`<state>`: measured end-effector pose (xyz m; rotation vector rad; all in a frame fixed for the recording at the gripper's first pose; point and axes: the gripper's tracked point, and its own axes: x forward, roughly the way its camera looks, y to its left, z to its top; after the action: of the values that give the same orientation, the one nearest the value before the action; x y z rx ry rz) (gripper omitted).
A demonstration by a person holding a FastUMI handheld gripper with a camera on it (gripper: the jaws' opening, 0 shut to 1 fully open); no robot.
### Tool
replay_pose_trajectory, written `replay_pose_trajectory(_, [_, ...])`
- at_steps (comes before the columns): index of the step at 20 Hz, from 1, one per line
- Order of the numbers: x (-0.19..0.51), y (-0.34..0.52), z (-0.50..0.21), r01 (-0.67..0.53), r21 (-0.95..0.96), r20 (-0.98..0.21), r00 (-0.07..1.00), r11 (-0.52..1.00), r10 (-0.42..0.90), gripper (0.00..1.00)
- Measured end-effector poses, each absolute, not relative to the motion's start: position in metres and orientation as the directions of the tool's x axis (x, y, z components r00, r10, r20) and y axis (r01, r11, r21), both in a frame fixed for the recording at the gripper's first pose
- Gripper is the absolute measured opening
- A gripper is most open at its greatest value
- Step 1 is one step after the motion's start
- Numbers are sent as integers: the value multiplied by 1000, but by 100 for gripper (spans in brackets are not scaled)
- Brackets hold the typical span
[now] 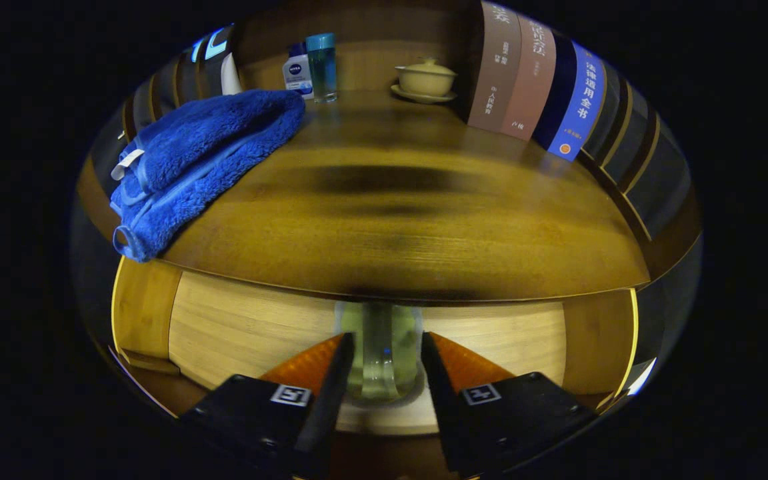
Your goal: Pull open the drawer, take out the items inside it, and place them on the countertop above the cabinet.
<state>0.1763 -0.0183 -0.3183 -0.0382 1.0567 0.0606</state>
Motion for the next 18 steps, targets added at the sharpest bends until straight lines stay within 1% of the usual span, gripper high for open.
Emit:
replay_pose_trajectory(2, [175,-16,-317,-20,32,-879,476,999,37,32])
replay_pose_trajectory(3, [176,-17,-322,-25,21,-885,465,999,31,23])
replay_pose_trajectory(8, [172,-15,-311,5,46,-894,447,999,39,23])
replay_pose_trajectory(14, [162,-8,-273,-12,55,-893,446,998,55,23])
replay_pose_trajectory(18, [148,8,-252,-5,131,-906,406,991,121,23])
